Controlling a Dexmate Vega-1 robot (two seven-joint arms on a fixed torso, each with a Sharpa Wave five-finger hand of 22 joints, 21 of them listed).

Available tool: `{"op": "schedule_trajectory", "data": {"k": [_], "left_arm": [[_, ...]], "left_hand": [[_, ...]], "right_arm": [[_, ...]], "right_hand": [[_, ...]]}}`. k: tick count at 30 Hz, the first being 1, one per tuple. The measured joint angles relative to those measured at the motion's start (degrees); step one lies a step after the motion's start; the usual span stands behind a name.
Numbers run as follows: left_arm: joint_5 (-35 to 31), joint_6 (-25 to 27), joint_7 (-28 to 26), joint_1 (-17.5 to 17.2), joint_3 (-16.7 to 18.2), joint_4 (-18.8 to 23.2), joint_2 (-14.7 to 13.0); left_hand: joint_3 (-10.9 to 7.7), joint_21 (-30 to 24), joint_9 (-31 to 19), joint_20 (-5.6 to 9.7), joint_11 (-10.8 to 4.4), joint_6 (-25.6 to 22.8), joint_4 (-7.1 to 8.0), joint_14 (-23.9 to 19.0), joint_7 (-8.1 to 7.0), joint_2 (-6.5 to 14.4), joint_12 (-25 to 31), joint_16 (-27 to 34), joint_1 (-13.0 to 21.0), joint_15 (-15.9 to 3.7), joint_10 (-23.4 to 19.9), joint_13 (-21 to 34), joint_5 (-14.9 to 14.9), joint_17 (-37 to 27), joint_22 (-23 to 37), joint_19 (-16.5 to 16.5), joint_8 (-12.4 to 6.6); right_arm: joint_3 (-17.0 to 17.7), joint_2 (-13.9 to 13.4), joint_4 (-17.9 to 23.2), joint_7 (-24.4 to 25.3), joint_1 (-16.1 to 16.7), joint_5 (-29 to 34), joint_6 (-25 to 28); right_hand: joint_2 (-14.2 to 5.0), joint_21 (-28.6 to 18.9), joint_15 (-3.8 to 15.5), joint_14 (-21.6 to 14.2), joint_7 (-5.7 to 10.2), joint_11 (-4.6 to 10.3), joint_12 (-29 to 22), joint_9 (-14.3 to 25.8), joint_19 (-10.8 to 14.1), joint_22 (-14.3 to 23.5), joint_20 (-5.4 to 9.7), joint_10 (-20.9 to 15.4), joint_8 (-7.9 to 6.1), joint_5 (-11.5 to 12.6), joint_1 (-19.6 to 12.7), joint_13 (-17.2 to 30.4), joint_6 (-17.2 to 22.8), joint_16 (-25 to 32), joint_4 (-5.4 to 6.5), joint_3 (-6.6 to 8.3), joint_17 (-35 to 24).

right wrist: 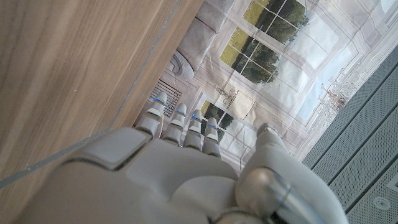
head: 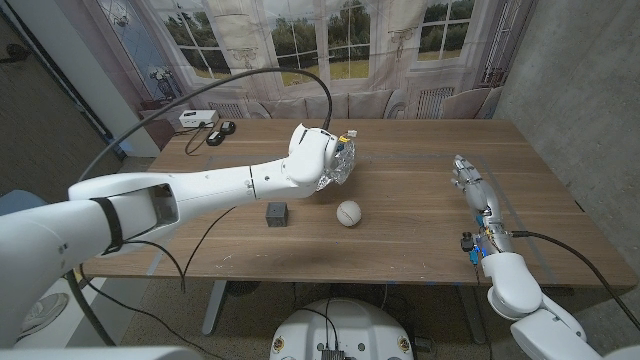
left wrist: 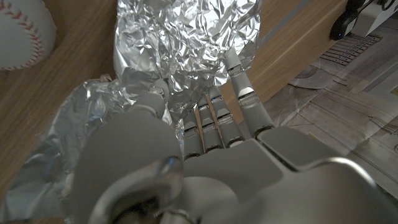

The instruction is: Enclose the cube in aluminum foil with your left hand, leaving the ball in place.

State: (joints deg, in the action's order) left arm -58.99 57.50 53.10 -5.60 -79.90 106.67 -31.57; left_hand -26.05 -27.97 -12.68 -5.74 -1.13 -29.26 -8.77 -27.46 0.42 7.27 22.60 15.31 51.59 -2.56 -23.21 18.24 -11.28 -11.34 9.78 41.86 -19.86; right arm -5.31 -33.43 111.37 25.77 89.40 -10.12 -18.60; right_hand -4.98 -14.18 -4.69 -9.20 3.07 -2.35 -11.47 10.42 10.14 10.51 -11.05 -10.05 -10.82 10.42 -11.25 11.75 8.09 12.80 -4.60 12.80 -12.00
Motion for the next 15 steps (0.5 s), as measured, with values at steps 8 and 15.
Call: {"op": "schedule_trajectory", "data": {"k": [8,15], "left_arm": [[-6.45,-1.13,8.29,-4.46,5.03,6.51,-2.85],[-11.24,-4.43,14.53,-9.34,10.85,10.29,-3.72]], "left_hand": [[0.00,0.02,0.00,0.00,0.00,0.00,0.00,0.00,0.00,-0.03,0.00,-0.29,-0.75,0.00,0.00,0.00,0.00,0.00,0.02,0.00,0.01],[-0.18,0.02,-0.14,0.32,0.00,-0.31,0.18,0.00,0.32,0.00,0.00,-0.28,-0.78,0.00,0.01,0.26,0.00,0.01,0.02,0.32,0.06]], "right_arm": [[0.77,0.62,0.89,0.11,0.77,0.04,-0.79],[1.28,1.08,1.32,0.05,1.22,-0.15,-1.08]], "right_hand": [[-0.03,0.00,0.00,0.00,0.00,0.00,0.00,0.00,0.00,0.00,0.00,0.00,0.00,0.00,0.03,0.00,0.00,0.00,0.00,0.00,0.00],[-0.03,0.00,0.00,0.00,0.00,0.00,0.00,0.00,0.20,0.00,0.20,0.00,0.00,0.00,0.03,0.00,0.00,0.00,0.00,0.00,0.00]]}}
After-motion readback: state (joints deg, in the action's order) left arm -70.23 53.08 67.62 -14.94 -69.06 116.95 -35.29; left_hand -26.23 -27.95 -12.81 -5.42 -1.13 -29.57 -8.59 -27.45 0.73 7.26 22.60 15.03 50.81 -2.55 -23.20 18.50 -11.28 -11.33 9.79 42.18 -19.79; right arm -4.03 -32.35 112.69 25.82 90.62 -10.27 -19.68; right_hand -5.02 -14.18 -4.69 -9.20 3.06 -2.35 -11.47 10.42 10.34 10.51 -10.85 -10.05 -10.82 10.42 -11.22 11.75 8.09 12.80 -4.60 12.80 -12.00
